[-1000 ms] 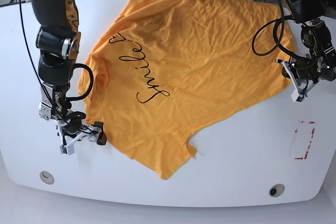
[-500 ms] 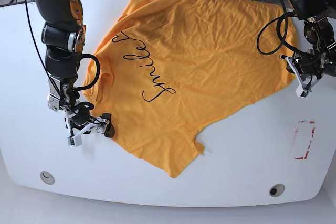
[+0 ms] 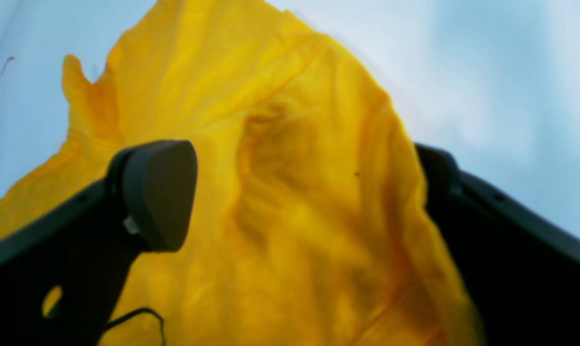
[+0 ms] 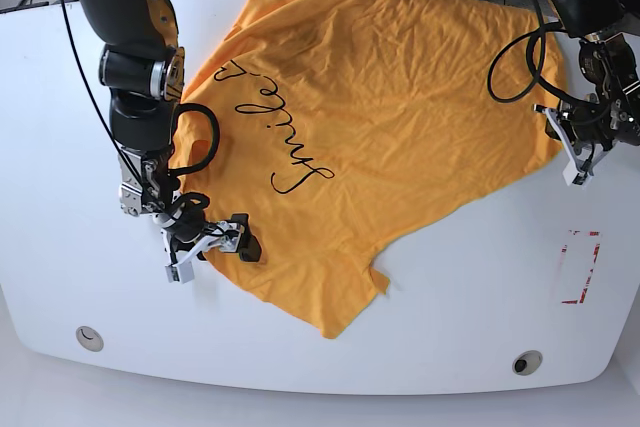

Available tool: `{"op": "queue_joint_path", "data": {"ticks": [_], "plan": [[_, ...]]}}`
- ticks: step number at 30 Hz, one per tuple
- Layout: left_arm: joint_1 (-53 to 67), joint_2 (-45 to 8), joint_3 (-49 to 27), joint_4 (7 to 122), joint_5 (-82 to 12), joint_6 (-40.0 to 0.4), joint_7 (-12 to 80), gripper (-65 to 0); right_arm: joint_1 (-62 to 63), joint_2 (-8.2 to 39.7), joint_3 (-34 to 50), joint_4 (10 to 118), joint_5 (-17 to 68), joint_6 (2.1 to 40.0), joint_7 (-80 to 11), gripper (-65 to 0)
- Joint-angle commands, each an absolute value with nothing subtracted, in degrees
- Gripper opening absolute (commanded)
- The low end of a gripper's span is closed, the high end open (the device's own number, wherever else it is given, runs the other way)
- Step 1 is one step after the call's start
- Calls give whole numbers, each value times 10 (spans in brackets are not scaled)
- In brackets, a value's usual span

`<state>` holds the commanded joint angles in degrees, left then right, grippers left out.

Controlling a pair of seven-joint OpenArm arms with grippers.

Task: Layout the t-shirt on the table in an organized manner, then fold the t-shirt properly
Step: 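Grasp the shirt hem corners with both grippers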

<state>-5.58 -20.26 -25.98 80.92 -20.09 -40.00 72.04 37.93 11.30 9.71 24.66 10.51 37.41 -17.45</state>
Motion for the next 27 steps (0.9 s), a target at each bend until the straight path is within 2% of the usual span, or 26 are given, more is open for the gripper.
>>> {"op": "queue_joint_path", "data": {"ticks": [11, 16, 18, 23, 27], "plan": [[-57, -202, -258, 809, -201, -400, 720, -650, 391, 102, 87, 277, 102, 375, -176, -436], [-61, -202, -257, 809, -200, -400, 720, -650, 397, 102, 86, 301, 101, 375, -182, -609], [-65, -201, -253, 809, -200, -400, 720, -650, 397, 105, 85, 310, 101, 375, -197, -650], [-90, -201, -218, 809, -200, -400, 720, -650, 395, 115, 85, 368, 101, 378, -244, -650], [-110, -201, -211, 809, -200, -400, 720, -650, 393, 120, 85, 420, 101, 397, -292, -650]]}}
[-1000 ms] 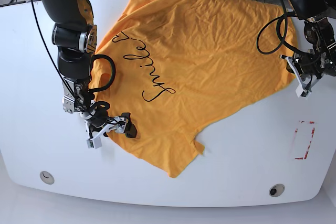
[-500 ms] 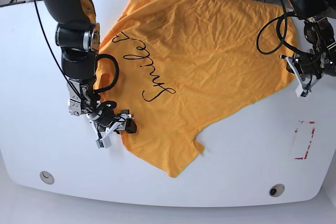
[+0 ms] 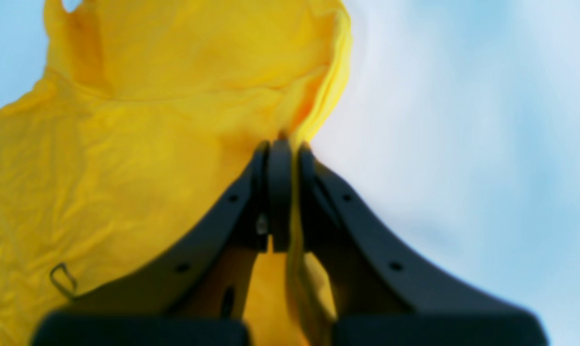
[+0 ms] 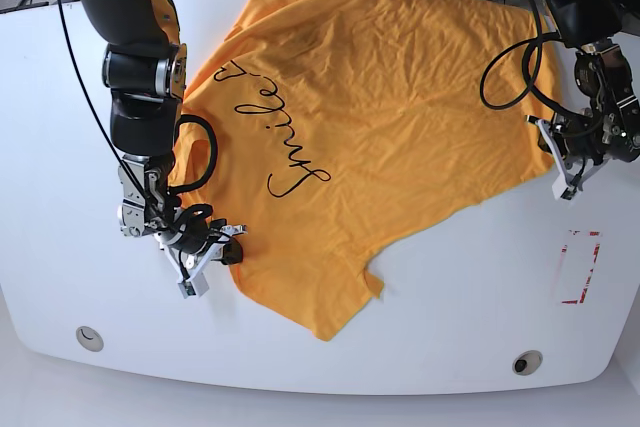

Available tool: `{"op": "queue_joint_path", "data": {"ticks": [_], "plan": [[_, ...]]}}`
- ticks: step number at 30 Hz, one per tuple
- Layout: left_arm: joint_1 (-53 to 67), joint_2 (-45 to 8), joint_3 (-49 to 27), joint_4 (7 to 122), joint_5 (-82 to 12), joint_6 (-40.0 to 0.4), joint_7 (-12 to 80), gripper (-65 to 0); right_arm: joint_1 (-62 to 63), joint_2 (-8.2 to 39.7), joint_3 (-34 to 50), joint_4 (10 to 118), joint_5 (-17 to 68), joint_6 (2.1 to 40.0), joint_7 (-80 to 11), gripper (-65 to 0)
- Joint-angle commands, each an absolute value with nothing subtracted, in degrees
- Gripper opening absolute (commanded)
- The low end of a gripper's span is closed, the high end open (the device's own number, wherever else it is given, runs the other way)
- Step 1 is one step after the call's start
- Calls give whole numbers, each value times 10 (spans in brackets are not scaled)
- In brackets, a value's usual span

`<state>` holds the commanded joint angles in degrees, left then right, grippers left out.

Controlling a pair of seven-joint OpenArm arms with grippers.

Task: Layout the t-shirt on the table in an organized manner, then fold the t-shirt properly
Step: 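Grasp the shirt hem corners with both grippers, then lift the shirt with both grippers and swing it across the table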

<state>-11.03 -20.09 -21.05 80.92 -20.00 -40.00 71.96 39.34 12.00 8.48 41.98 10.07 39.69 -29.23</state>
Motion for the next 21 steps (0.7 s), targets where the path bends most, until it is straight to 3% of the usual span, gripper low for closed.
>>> {"op": "queue_joint_path", "data": {"ticks": [6, 14, 21], "plan": [[-148, -204, -200, 817, -200, -400, 722, -650, 393, 140, 87, 506, 102, 400, -357, -650], [-165, -205, -198, 931, -199, -400, 725, -650, 396, 168, 87, 618, 103, 400, -423, -650], [-239, -201, -200, 1024, -200, -400, 798, -650, 414, 194, 87, 694, 106, 400, -468, -650]]}}
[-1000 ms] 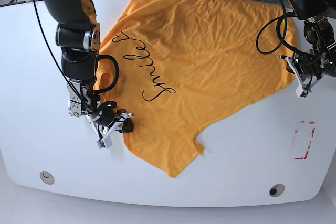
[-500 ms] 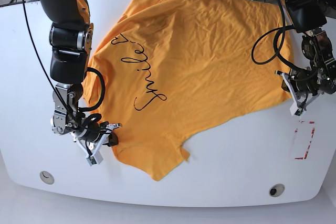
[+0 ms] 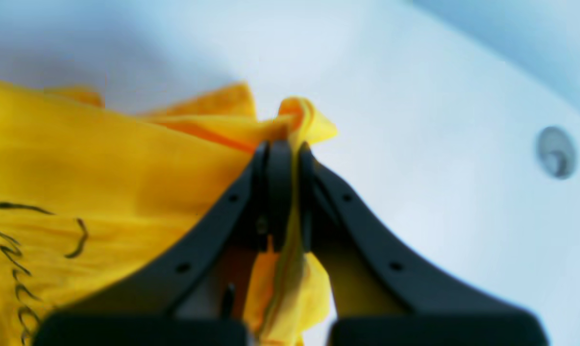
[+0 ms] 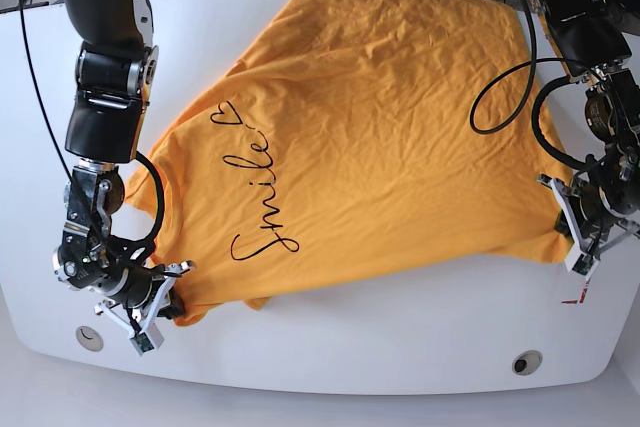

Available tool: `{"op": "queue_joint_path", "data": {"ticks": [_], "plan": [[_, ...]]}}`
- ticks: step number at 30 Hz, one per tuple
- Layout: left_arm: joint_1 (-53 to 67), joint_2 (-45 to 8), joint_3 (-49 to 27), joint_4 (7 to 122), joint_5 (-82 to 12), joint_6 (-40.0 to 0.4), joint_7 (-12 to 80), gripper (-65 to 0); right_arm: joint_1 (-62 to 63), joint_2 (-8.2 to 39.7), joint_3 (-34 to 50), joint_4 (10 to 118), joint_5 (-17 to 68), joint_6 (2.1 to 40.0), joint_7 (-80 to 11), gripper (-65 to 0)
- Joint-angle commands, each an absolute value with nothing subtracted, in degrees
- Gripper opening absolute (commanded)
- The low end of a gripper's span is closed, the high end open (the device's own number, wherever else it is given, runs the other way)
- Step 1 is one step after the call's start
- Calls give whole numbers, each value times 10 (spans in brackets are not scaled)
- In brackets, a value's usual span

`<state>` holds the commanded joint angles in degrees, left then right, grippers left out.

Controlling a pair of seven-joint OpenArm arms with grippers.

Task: Layout the t-shirt on the table in an organized manner, then fold the t-shirt properly
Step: 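Lift the shirt with both grippers and swing it across the table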

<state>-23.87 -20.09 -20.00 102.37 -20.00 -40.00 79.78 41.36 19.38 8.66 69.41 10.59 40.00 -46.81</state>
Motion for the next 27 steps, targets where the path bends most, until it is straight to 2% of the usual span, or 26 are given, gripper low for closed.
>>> {"op": "queue_joint_path", "data": {"ticks": [18, 27], "plan": [[-537, -192, -197, 1049, -199, -400, 800, -650, 629, 255, 86, 698, 102, 400, -543, -650], [-669, -192, -159, 996, -199, -400, 800, -650, 709, 263, 86, 698, 107, 400, -591, -650]]}}
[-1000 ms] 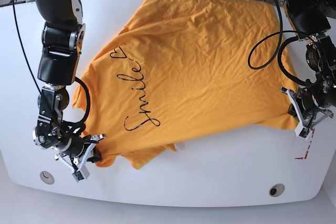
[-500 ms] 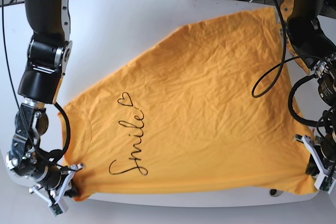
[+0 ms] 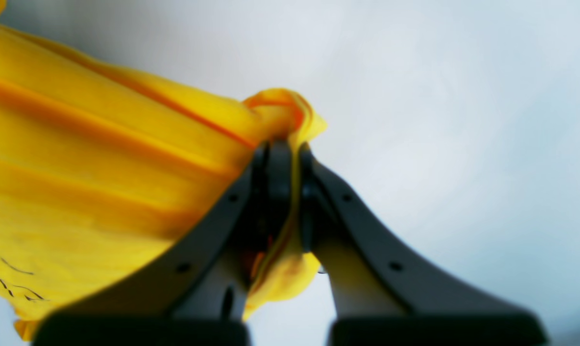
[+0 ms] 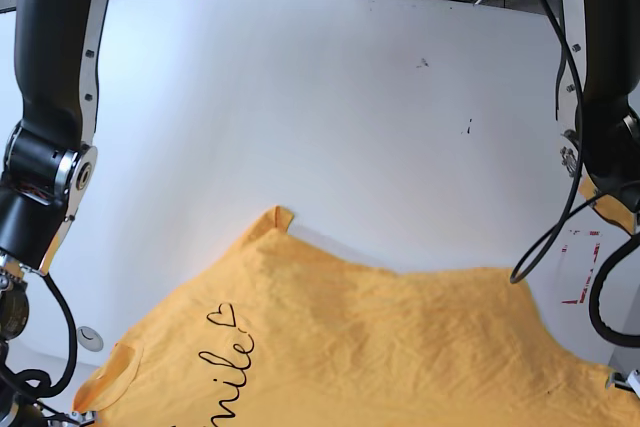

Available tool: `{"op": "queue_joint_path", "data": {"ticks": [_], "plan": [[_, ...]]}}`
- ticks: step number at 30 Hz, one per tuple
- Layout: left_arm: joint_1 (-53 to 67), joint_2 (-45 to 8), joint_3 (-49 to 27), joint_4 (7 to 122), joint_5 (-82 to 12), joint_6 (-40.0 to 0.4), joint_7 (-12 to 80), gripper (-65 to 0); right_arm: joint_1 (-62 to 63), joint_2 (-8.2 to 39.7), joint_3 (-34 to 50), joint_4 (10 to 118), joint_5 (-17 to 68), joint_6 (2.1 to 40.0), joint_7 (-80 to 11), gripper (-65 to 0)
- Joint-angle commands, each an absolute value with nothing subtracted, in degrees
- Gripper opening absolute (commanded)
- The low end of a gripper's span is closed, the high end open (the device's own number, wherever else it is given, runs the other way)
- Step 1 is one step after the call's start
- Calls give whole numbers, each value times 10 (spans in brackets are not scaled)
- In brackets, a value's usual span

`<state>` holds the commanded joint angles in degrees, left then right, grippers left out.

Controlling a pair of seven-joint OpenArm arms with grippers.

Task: Layout the t-shirt on the table in an organized manner, then fold the t-shirt properly
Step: 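Lift the shirt with both grippers and swing it across the table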

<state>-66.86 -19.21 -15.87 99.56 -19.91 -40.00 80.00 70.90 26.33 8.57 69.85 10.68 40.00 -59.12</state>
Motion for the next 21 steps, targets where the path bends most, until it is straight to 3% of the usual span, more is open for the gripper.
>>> {"op": "queue_joint_path", "data": {"ticks": [8, 21], "plan": [[-661, -192, -159, 961, -200, -400, 800, -650, 673, 268, 89, 720, 106, 400, -647, -650], [-422, -193, -172, 970, -202, -400, 800, -650, 398, 262, 91, 1006, 107, 400, -710, -648]]}}
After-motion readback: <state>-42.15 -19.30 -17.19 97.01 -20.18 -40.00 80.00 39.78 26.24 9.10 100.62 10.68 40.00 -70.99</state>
